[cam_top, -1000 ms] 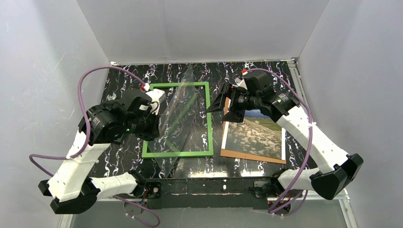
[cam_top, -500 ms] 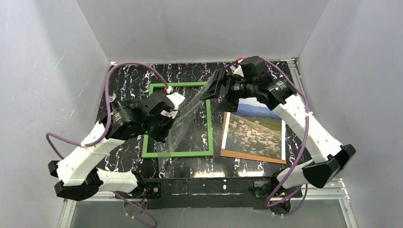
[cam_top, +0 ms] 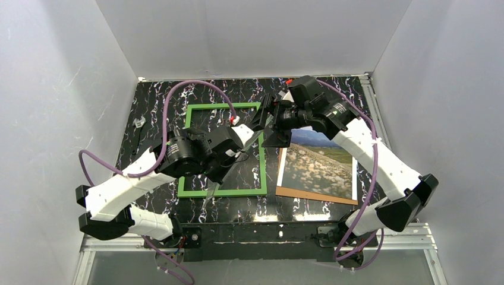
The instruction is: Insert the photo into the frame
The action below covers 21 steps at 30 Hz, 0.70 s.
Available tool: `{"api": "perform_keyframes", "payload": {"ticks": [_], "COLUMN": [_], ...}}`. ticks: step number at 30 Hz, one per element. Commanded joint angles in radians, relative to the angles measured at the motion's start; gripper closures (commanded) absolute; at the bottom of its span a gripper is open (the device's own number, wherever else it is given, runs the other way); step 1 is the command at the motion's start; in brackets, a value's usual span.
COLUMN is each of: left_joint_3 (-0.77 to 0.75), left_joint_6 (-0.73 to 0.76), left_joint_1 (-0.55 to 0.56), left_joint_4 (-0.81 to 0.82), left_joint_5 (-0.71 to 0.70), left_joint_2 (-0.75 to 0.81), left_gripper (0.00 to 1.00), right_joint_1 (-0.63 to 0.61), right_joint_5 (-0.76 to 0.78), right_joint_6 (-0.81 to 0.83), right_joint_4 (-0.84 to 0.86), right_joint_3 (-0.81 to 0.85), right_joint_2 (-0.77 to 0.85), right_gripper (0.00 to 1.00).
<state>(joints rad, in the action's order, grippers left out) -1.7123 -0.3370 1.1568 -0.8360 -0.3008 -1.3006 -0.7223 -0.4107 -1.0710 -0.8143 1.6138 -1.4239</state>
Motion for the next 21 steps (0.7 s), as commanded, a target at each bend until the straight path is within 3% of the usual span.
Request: {"api": "perform_keyframes", "payload": {"ticks": [1,12,21], "left_joint_3": [-0.017,0.009,0.076], "left_joint_6": [-0.021,-0.045,-0.065], "left_joint_1": [0.027,0.068,0.072], "left_joint_4": [-0.038,0.005,0.055], "left_joint_5": [-0.058,-0.055,-0.026], "left_joint_2": [-0.003,-0.018,0.032], "left_gripper": [1.00,0.91,0.67], "right_joint_1": [-0.022,-0.031,-0.030], "right_joint_5": [0.032,0.090,0.132], "right_joint_6": [-0.007,-0.011,0.032], "right_joint_4": [-0.023,-0.028,-0.066], "right_joint_3": [0.026,-0.031,-0.007], "right_joint_2": [-0.036,-0.056,-0.115], "right_gripper": [0.06,0.08,0.21]}}
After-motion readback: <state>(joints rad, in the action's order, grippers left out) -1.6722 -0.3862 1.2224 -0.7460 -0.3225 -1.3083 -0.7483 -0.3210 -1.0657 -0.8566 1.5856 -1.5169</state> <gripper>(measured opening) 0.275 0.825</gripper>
